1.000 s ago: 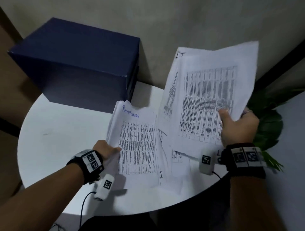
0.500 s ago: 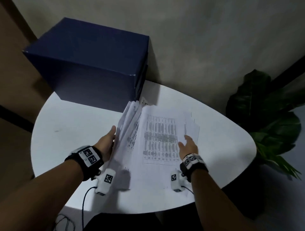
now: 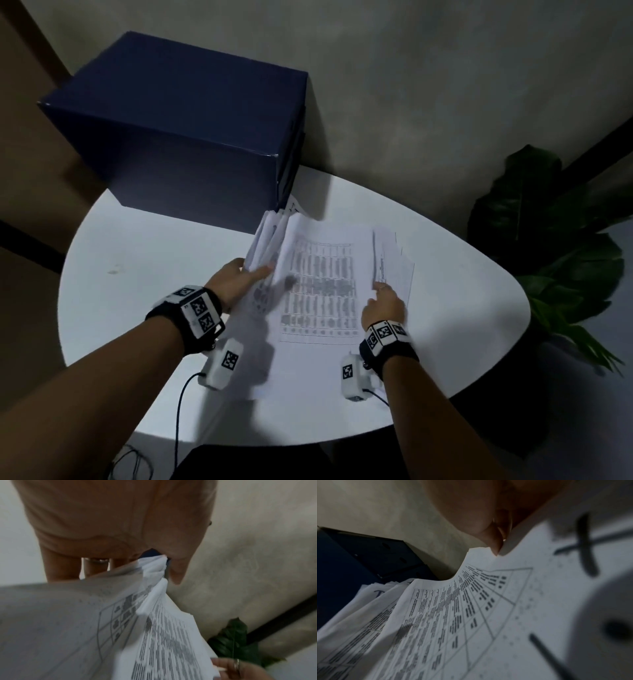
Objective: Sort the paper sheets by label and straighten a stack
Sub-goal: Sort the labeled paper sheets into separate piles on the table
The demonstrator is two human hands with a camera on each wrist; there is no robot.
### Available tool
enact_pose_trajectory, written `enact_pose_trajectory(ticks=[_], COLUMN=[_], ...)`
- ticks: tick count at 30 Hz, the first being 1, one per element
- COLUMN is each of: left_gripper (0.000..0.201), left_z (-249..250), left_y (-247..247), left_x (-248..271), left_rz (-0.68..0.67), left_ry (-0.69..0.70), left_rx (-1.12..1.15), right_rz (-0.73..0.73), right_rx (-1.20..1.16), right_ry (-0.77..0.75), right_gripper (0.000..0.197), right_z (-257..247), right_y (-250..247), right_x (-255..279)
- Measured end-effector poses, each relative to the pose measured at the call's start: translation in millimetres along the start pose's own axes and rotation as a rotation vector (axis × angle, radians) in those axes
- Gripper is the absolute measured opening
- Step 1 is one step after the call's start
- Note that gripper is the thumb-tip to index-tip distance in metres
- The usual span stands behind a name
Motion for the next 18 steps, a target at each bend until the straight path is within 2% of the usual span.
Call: enact_pose_trajectory(ticks=[1, 2, 4, 5, 8, 9, 11, 14, 16, 18], left_gripper=[0.067, 0.07, 0.073, 0.066, 0.042, 0.036, 0.027, 0.024, 0.026, 0.029], left_z=[0, -3, -11, -13, -16, -15, -18, -28, -30, -28], left_y=[4, 10, 19, 21, 23, 22, 12, -13, -28, -35], left_x=[0, -1, -6, -6, -2, 1, 3, 11, 17, 19], left_rz=[0.021, 0.048, 0.09, 0.118, 0.211, 0.238, 0.264, 0.261, 0.319, 0.351], left_ry=[0.021, 0.029, 0.025, 0.017, 0.033, 0.066, 0.153, 0.257, 0.303, 0.306], left_rx=[-0.108, -0.179, -0.234, -0.25, -0.278, -0.27, -0.202, -0.01, -0.075, -0.128], right_rz=[0.005, -0.02, -0.091, -0.099, 0.088, 0.127, 0.082, 0.02, 0.009, -0.025], right_rx=[0.026, 0.034, 0.027, 0.038, 0.152, 0.19, 0.271, 0.321, 0.346, 0.264], right_ry=[-0.017, -0.033, -0.082, -0.097, -0.029, 0.043, 0.18, 0.197, 0.157, 0.143], right_gripper=[0.042, 0.041, 0.032, 0.027, 0.019, 0.027, 0.052, 0.082, 0.086, 0.073], right_z=[-1, -3, -9, -10, -5, 1, 9, 8, 1, -4], right_y=[1, 7, 20, 25, 20, 16, 15, 24, 29, 33], right_x=[1, 2, 8, 10, 8, 6, 1, -2, -3, -6])
Point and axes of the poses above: each hand's wrist, its own x-axis away from the middle knuckle, its own y-axis out of the palm, z = x × y, the point moved 3 cm from there along -x, towards the middle knuckle, and after that the axes turned 1 degree about -y, right-handed, at the moved point
